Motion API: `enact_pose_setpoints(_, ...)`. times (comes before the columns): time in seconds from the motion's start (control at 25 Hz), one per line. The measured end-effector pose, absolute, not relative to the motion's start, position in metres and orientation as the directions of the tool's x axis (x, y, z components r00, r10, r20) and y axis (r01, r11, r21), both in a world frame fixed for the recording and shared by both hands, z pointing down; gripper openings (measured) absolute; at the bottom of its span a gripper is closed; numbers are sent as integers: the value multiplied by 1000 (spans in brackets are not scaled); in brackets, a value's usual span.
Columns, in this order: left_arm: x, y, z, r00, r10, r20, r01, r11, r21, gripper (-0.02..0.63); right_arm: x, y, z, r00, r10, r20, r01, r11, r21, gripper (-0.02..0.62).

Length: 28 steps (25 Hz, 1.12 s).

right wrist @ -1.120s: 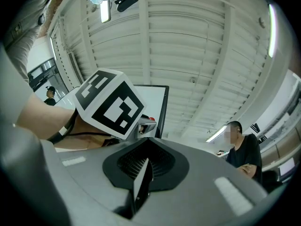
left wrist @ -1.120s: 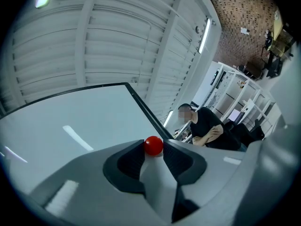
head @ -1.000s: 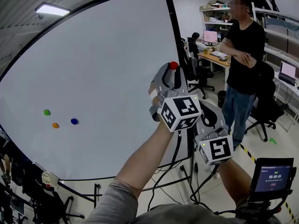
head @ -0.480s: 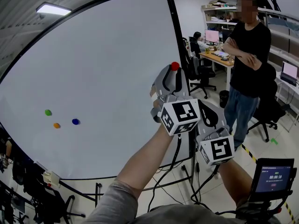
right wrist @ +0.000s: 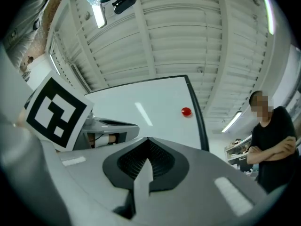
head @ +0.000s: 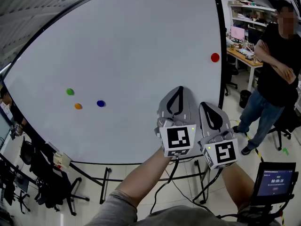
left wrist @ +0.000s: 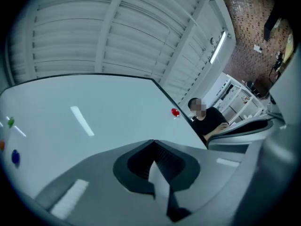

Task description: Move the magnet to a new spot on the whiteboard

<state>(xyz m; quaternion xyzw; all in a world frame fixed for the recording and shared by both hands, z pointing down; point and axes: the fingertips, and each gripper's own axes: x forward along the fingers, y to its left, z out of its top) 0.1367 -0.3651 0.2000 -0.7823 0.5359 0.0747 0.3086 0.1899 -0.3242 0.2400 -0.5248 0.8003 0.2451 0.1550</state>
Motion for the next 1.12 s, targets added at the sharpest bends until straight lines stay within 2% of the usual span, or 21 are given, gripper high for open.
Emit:
enact_pose_setpoints(0.24,34,-356,242,333,-853,-402,-919,-197,-343,0,93,-326,256,-504,-726,-468,-863,452,228,6)
enact_pose_setpoints(0.72,-151,-338,285,246,-913,-326,-943,-148,-298,0,-102,-317,271,-608,-674,-420,-791,558,250,6)
enact_pose_setpoints(0.88,-194,-334,290,260,-911,-319,-941,-166,-293,0,-148,-313,279,-601,-687,-408,-797,550,249,6)
enact_pose_setpoints(1.12,-222,-327,296,315,-899,-304,-928,-225,-296,0,-183,-309,288,-563,-725,-397,-826,508,242,6)
